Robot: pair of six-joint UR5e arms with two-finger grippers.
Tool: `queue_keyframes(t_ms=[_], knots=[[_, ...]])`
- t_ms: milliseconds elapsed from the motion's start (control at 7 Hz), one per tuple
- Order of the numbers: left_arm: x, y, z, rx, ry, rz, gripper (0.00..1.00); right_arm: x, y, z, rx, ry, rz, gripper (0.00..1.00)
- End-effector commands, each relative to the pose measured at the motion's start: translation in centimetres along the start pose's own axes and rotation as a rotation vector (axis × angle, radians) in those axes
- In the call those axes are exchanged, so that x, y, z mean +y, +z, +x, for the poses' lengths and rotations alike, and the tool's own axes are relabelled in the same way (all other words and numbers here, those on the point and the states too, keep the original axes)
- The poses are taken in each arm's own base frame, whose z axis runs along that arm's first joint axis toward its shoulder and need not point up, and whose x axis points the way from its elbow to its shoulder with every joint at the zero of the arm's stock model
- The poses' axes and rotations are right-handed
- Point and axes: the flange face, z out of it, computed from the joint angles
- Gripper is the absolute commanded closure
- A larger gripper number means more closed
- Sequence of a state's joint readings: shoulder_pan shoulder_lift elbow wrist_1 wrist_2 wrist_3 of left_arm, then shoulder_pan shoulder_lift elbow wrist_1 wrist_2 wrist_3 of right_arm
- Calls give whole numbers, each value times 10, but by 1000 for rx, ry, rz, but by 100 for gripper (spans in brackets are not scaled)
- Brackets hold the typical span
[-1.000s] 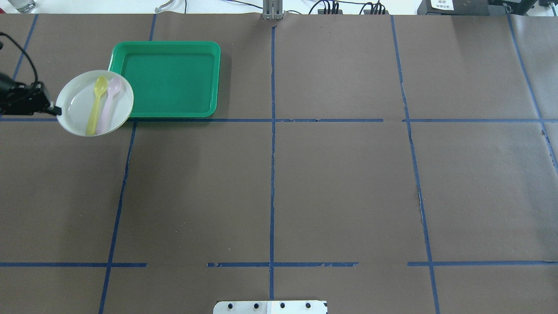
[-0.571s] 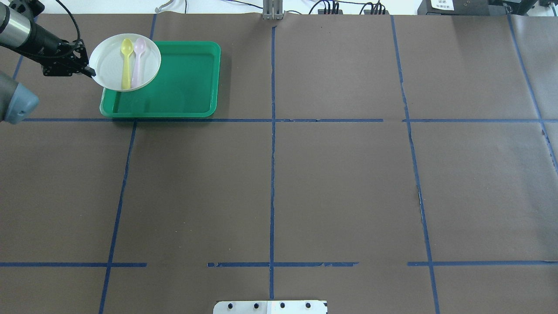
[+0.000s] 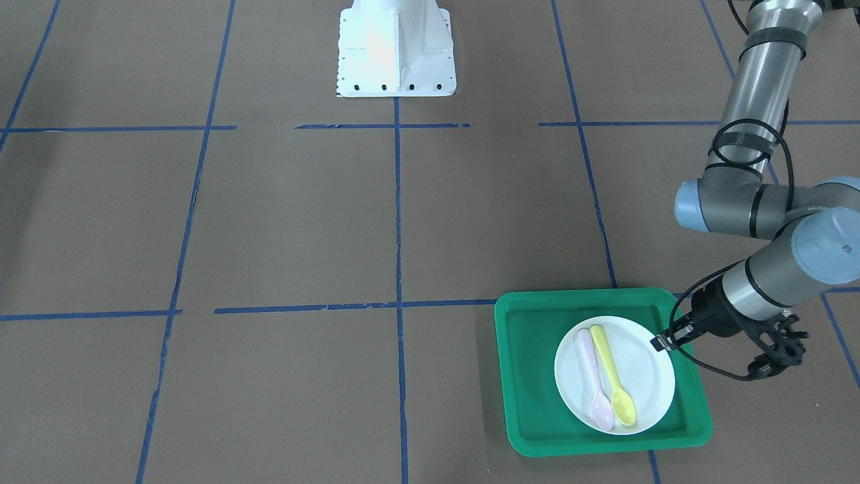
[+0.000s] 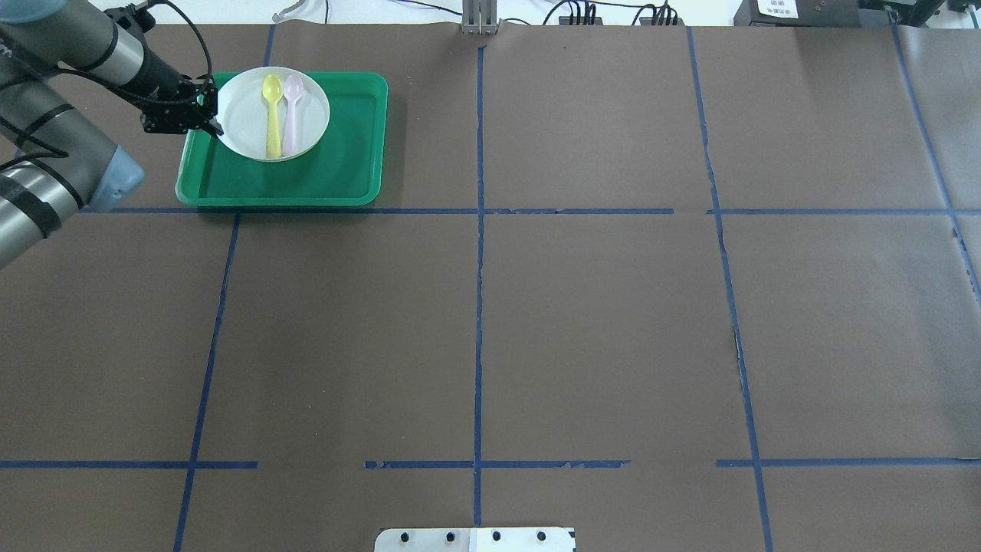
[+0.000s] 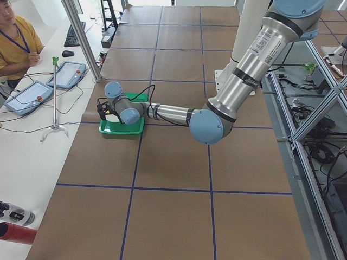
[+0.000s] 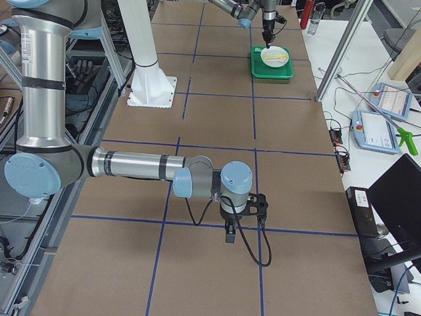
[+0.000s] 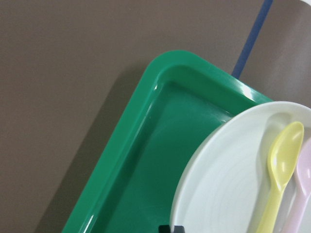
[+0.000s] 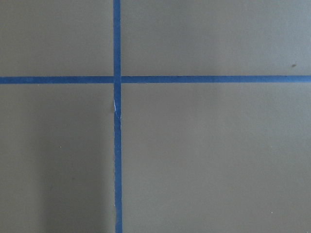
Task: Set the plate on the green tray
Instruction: 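Lower the plate onto the green tray and open the left gripper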
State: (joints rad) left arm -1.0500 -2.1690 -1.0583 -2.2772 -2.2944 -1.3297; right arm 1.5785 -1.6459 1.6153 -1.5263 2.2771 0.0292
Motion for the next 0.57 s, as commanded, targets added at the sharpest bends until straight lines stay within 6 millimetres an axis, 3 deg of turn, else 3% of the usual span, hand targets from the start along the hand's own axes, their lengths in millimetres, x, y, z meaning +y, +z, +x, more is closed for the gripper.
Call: queue_keyframes(t_ms=[0, 143, 286, 429], knots=[[16, 13, 6, 15, 34, -15, 73, 0, 0, 0, 1, 0, 0, 0], [19, 15, 2, 24, 48, -14, 26, 0, 0, 0, 1, 0, 0, 0], [20, 12, 2, 25, 47, -15, 25, 0, 0, 0, 1, 0, 0, 0], [14, -16, 2, 50, 45, 11, 25, 0, 0, 0, -1, 0, 0, 0]])
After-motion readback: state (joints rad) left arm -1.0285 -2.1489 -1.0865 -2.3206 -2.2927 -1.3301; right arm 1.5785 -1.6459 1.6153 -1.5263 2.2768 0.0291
